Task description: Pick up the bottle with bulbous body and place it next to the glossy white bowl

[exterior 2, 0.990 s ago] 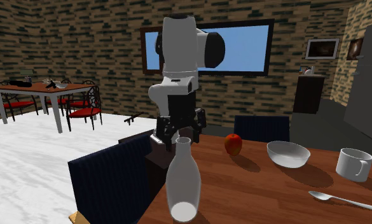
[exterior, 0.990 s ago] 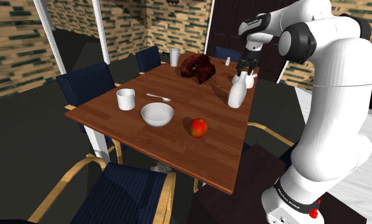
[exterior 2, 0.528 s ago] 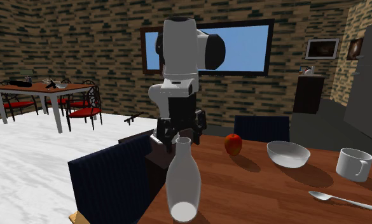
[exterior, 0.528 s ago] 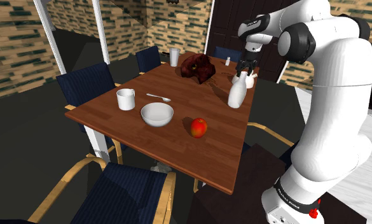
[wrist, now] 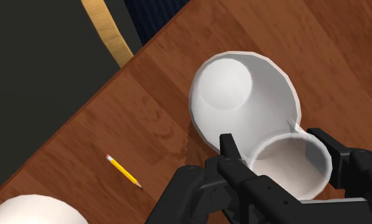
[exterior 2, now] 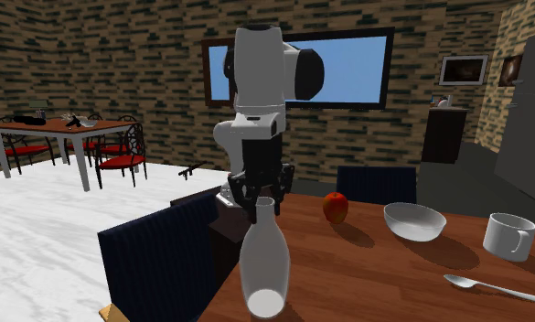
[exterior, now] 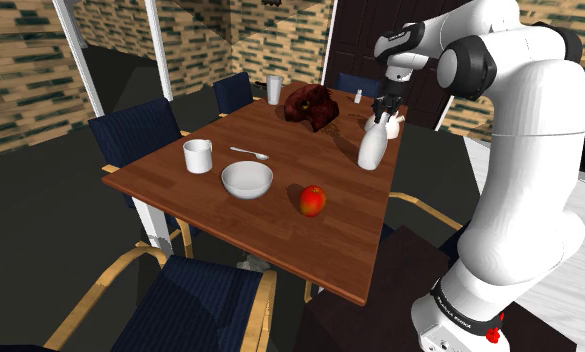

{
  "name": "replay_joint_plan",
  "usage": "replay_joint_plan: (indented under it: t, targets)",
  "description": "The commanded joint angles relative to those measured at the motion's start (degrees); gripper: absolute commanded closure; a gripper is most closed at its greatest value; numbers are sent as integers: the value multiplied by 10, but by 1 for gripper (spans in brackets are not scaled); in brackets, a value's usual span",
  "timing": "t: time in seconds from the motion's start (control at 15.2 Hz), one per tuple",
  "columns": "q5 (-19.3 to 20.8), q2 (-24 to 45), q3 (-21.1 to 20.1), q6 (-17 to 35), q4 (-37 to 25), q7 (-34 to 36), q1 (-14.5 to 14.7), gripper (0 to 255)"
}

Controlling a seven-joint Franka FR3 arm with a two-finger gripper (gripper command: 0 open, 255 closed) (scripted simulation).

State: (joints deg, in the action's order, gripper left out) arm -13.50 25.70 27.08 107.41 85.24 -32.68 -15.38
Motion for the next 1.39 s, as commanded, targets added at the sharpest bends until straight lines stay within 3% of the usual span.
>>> replay_joint_plan:
  t: [0.0, 1.32]
  targets:
    - [0, 0, 0, 0, 1, 0, 0, 255]
    - [4, 1, 5, -147, -150, 12, -18, 255]
